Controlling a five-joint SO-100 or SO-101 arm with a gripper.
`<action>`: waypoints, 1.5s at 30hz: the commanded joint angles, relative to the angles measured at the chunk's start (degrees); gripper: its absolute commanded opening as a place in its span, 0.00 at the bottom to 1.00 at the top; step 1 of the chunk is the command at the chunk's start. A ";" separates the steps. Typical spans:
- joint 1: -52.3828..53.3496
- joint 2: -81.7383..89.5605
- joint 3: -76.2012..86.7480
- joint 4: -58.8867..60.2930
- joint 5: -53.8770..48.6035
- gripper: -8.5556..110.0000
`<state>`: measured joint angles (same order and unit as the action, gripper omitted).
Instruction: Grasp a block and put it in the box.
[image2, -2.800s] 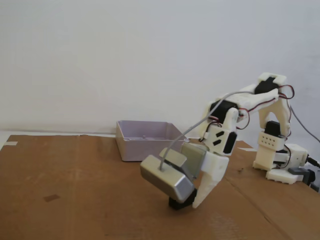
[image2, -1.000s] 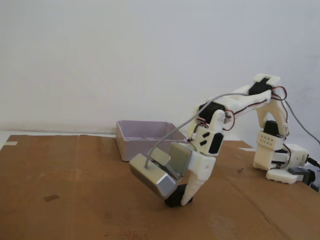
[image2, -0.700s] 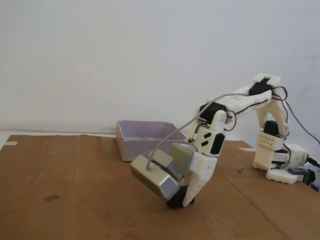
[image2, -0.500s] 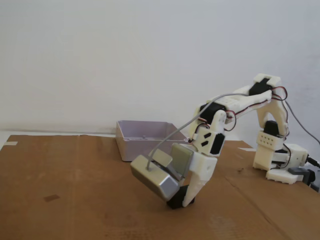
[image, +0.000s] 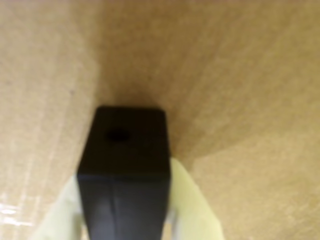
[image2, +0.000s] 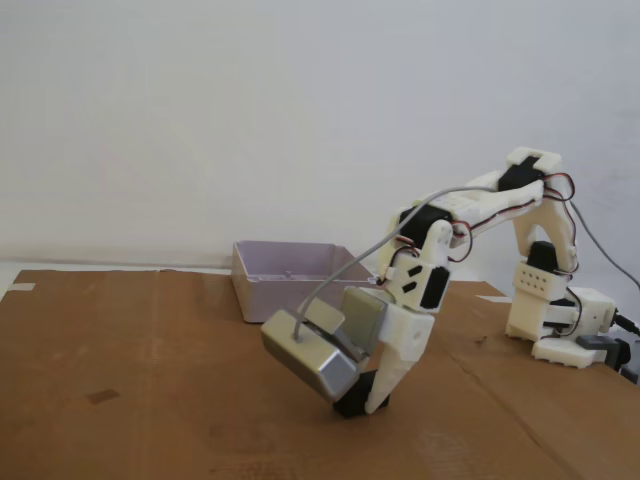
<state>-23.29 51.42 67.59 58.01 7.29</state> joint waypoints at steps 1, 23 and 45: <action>-0.18 2.11 -4.57 0.00 0.88 0.09; 1.05 7.91 -3.87 0.00 1.05 0.07; 1.93 17.58 -4.04 0.00 1.05 0.07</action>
<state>-22.15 56.25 67.68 58.01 8.44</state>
